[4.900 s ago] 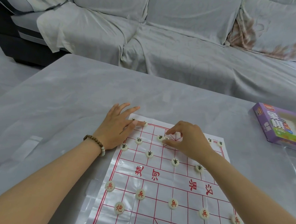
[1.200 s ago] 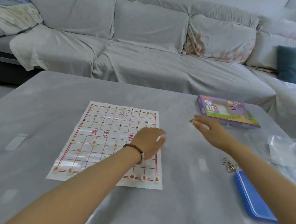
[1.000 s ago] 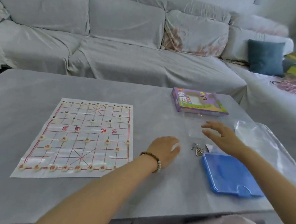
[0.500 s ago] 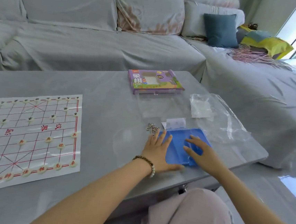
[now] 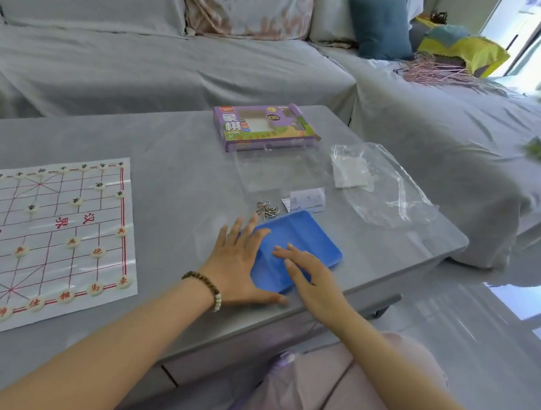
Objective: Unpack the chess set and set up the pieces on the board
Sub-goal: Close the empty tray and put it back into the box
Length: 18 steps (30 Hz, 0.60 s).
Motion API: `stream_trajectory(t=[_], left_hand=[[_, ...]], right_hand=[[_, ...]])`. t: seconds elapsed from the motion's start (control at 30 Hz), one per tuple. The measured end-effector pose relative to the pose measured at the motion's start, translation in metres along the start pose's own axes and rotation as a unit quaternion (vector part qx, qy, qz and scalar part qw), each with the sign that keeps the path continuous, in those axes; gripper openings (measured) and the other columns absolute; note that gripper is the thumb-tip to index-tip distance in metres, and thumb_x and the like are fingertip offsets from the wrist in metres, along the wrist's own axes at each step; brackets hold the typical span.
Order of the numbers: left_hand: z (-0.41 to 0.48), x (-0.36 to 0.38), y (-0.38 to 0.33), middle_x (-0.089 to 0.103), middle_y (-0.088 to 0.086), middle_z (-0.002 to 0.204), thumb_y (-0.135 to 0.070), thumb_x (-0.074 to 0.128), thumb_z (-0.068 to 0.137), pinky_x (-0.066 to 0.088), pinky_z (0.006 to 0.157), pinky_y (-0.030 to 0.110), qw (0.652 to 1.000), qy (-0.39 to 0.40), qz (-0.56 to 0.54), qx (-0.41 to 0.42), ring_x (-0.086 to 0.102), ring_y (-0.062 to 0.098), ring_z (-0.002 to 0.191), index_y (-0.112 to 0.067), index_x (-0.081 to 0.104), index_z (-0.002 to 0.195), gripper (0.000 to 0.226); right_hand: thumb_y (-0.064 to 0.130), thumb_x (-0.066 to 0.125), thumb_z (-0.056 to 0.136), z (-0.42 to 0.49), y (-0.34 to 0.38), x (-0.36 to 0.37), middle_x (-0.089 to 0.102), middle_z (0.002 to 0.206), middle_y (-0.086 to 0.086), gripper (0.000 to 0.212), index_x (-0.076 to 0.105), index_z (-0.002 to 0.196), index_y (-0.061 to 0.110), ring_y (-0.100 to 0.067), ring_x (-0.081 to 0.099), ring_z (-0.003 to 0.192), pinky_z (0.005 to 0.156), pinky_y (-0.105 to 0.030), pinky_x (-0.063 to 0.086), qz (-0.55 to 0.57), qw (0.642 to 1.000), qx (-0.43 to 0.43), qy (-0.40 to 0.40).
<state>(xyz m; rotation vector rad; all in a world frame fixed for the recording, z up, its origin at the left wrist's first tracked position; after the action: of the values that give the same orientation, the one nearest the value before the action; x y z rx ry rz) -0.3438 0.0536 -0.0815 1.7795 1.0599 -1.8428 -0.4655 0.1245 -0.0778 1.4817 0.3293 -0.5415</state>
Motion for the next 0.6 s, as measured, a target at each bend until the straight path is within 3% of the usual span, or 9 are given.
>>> stream_trajectory(t=[0.1, 0.2, 0.37, 0.5, 0.6], left_hand=[[-0.016, 0.001, 0.023, -0.015, 0.0, 0.155, -0.094, 0.023, 0.039, 0.004, 0.116, 0.046, 0.998, 0.049, 0.028, -0.038, -0.005, 0.025, 0.142, -0.03, -0.011, 0.146, 0.13], [-0.04, -0.007, 0.041, -0.01, 0.001, 0.155, -0.092, 0.018, 0.04, 0.009, 0.115, 0.041, 0.994, 0.056, 0.074, -0.053, 0.006, 0.025, 0.14, -0.03, -0.007, 0.147, 0.126], [-0.071, -0.024, 0.071, -0.001, 0.0, 0.155, -0.093, 0.02, 0.038, 0.017, 0.112, 0.039, 0.992, 0.052, 0.062, -0.101, 0.015, 0.024, 0.138, -0.031, -0.006, 0.147, 0.128], [-0.061, -0.035, 0.073, 0.014, -0.002, 0.154, -0.094, 0.033, 0.039, 0.025, 0.112, 0.041, 0.987, 0.052, -0.061, -0.136, 0.023, 0.024, 0.137, -0.033, 0.002, 0.147, 0.128], [-0.049, -0.049, 0.059, 0.024, -0.003, 0.152, -0.084, 0.054, 0.057, 0.028, 0.109, 0.035, 0.96, 0.049, -0.24, -0.137, 0.029, 0.02, 0.136, -0.028, 0.015, 0.146, 0.112]], right_hand=[[0.016, 0.041, 0.099, 0.001, 0.01, 0.016, 0.058, 0.122, 0.019, 0.028, 0.059, 0.116, 0.029, 0.005, 0.047, 0.12, 0.106, -0.022, 0.035, 0.064, 0.998, -0.003, 0.007], [0.01, 0.045, 0.096, -0.001, 0.016, 0.029, 0.052, 0.127, 0.023, 0.031, 0.056, 0.12, 0.024, 0.003, 0.041, 0.126, 0.113, -0.034, 0.027, -0.014, 0.997, -0.07, -0.036], [0.04, 0.037, 0.092, -0.002, 0.018, 0.056, 0.033, 0.145, 0.014, 0.041, 0.05, 0.128, 0.026, -0.006, 0.023, 0.139, 0.115, -0.038, 0.021, -0.092, 0.988, -0.098, -0.071], [0.047, 0.029, 0.093, 0.013, 0.026, 0.05, 0.017, 0.149, 0.021, 0.047, 0.045, 0.133, 0.029, -0.005, 0.009, 0.143, 0.115, -0.03, 0.016, -0.088, 0.986, -0.091, -0.109], [0.049, 0.03, 0.093, 0.023, 0.038, 0.034, 0.01, 0.153, 0.021, 0.046, 0.032, 0.138, 0.037, 0.003, 0.005, 0.142, 0.114, -0.021, 0.013, -0.025, 0.987, -0.09, -0.129]])
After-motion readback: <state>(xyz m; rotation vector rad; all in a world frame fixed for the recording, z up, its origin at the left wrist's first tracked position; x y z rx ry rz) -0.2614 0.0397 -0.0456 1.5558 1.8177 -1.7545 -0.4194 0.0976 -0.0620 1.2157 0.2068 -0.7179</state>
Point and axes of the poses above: each hand's wrist, its own z-axis towards the middle knuckle, its own x-axis out of the palm, y = z × x, the point moved 6 cm from there along z, towards the middle knuckle
